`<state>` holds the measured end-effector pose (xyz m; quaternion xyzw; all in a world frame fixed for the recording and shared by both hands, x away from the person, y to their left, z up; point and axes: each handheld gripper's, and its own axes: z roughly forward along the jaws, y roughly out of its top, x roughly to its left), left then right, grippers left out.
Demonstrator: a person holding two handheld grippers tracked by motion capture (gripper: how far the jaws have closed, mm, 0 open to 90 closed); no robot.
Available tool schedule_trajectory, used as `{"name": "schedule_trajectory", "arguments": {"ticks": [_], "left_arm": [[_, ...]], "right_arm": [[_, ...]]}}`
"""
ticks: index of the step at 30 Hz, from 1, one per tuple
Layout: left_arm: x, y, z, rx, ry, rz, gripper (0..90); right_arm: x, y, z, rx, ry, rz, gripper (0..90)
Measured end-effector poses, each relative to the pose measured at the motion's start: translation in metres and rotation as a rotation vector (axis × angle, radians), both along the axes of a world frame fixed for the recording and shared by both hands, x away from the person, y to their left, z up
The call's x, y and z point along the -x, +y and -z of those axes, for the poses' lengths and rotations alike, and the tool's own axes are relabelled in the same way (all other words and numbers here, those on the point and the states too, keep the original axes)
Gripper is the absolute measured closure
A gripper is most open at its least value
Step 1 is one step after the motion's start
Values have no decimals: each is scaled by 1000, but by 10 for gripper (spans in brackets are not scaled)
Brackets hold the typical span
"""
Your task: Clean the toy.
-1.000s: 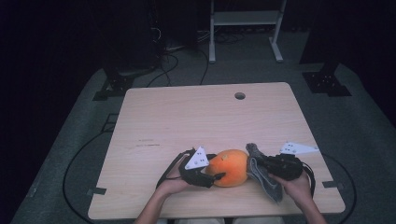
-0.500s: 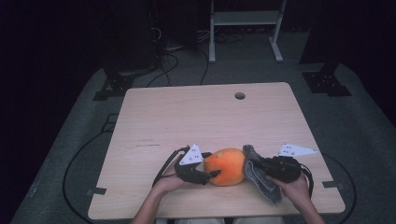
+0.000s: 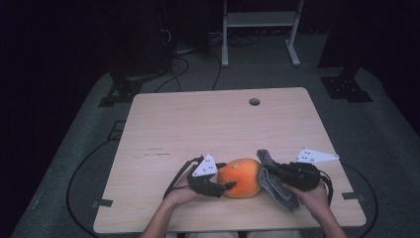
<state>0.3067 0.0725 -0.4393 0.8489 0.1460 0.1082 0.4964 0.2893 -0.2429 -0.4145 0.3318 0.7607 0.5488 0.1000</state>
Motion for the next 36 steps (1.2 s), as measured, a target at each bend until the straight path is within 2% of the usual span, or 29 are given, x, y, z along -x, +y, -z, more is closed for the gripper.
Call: {"name": "schedule_trajectory", "arguments": {"ticks": [2,4,5,6,8,9,11,12,14,15,16,17,18,20,21,23,24,26,27,28,29,30,32,34,36], "left_arm": [[2,-3,0,-5,-7,5,311],[2,-2,-1,-6,0,9,300],[1,-3,-4,-11,20,9,274],[1,-4,-6,-8,48,7,217],[0,-7,-16,2,130,-12,164],[0,-9,-18,13,147,-22,158],[-1,-16,-16,-60,180,-43,169],[0,-17,-13,-66,173,-43,177],[0,-16,-12,-38,148,-56,291],[1,-15,-13,-23,115,-53,333],[3,-14,-14,-7,70,-51,381],[6,-14,-17,9,9,-39,407],[8,-14,-19,9,-57,-30,425],[11,-17,-21,-3,-141,-12,428],[11,-18,-19,-17,-166,4,426],[9,-19,-13,-54,-177,15,411],[7,-17,-10,-38,-145,15,377],[1,-11,-10,25,-23,-2,256],[-1,-10,-11,61,20,-20,206],[-2,-7,-14,107,70,-32,196],[-3,-6,-15,104,78,-40,210],[-2,-6,-14,74,72,-47,249],[0,-5,-11,54,59,-32,301],[1,-4,-10,22,41,-24,321],[2,-2,-9,17,42,-10,325]], "right_arm": [[0,9,-5,5,-17,-27,800],[-2,16,0,53,1,-33,800],[-3,19,5,71,12,-35,801],[-4,19,11,68,25,-34,801],[-3,17,12,62,40,-30,802],[-2,15,11,67,44,-28,801],[-1,15,11,65,45,-30,801],[0,15,11,66,43,-31,801],[1,16,10,83,35,-24,801],[1,15,8,84,31,-18,801],[2,14,6,80,26,-6,801],[4,14,2,81,13,4,802],[7,13,-4,87,-12,10,802],[8,13,-12,58,-34,1,802],[8,14,-15,39,-43,-10,802],[6,20,-15,54,-43,-20,801],[2,23,-11,61,-29,-26,801],[-2,26,-1,55,0,-35,801],[-2,27,2,51,9,-38,802],[-1,29,3,53,11,-44,802],[0,30,3,58,4,-58,802],[2,31,2,62,2,-64,801],[3,28,3,72,1,-66,801],[2,19,7,75,17,-43,801],[-2,7,14,81,45,-4,801]]}}
